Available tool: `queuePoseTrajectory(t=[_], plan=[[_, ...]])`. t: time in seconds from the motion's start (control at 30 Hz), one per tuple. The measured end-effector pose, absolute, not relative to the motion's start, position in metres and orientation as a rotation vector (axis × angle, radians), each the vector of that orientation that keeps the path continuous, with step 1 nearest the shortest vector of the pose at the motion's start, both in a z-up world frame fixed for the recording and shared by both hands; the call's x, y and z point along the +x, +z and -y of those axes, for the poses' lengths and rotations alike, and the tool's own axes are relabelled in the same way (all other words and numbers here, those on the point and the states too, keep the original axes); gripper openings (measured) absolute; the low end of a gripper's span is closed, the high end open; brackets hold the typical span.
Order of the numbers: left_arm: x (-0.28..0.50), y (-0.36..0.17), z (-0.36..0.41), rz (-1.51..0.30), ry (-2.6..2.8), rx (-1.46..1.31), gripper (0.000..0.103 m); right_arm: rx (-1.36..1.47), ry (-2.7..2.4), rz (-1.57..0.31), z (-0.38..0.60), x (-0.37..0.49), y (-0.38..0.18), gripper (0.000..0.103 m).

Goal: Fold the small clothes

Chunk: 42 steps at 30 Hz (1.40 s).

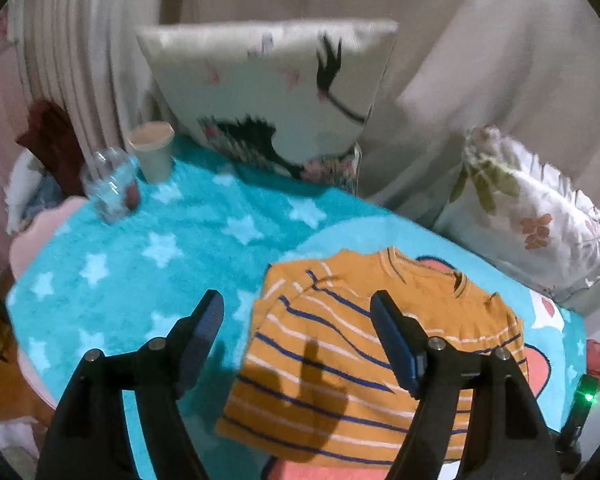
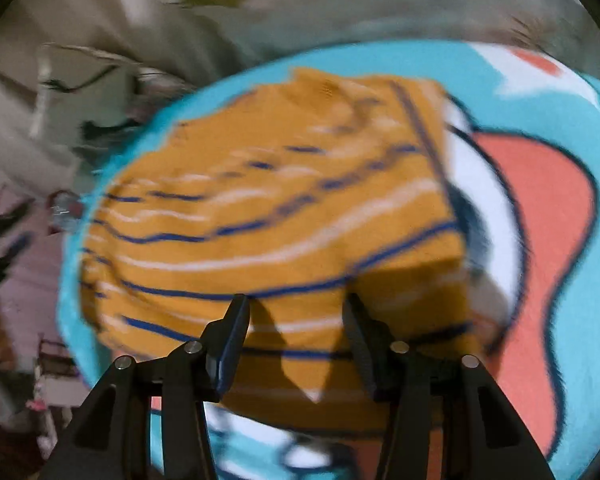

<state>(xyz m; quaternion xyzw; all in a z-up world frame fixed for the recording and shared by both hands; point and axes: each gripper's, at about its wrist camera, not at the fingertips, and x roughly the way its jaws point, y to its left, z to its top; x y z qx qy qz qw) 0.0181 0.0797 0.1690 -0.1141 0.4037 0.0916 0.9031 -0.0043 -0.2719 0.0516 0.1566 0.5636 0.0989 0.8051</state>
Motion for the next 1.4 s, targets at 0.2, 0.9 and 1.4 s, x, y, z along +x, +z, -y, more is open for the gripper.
queuePoseTrajectory(t=[0.2, 0.9, 1.4], plan=[[-0.031, 0.221, -0.069, -0.563, 0.32, -0.185, 0.101, 0.321, 0.159, -1.162, 0.297, -0.026, 0.072, 0.053], [-0.076, 0.179, 0.041, -0.83, 0.171, 0.031, 0.103, 0.251, 0.093, -1.098, 0.29, -0.081, 0.109, 0.07], [-0.092, 0.163, 0.03, -0.898, 0.116, 0.082, 0.103, 0.157, 0.093, -1.098, 0.244, -0.08, 0.109, 0.071]])
